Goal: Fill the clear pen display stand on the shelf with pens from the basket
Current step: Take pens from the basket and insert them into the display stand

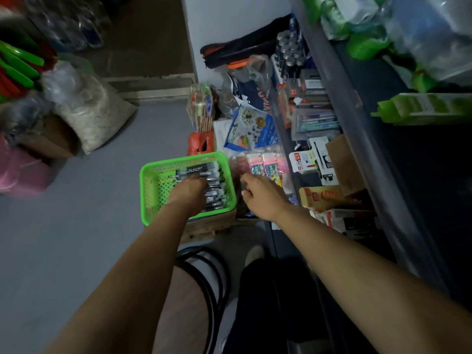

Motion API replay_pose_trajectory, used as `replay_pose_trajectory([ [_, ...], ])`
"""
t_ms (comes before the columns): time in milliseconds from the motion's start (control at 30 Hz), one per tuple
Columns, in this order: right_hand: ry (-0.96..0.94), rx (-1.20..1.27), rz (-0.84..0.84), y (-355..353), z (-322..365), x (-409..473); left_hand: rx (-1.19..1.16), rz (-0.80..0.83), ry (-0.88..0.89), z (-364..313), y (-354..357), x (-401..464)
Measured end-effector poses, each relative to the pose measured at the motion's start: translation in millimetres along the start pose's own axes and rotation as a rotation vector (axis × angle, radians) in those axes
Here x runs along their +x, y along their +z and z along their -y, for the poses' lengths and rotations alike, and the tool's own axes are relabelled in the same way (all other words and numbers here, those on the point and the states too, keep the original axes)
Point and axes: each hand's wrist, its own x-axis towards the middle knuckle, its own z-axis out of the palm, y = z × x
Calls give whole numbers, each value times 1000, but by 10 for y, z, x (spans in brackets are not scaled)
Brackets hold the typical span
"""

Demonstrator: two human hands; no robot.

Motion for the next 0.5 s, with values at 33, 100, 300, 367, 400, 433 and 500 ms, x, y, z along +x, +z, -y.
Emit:
replay_pose_trajectory([
  [33,-3,2,7,27,-29,80,1,15,-5,22,43,82],
  [100,-19,3,16,93,-106,267,-3,45,-19,76,153,279],
  [300,-69,-2,56,303,-343,799,48,118,-67,216,419,825],
  [367,-75,9,52,360,-413,924,62,98,-94,271,466,977],
  [400,-75,14,48,381,-442,976,59,85,-108,303,492,1043],
  [433,-72,16,48,399,-471,1022,55,76,-122,334,519,1103],
  [500,-62,23,57,431,-525,1094,55,73,-139,397,588,1206],
])
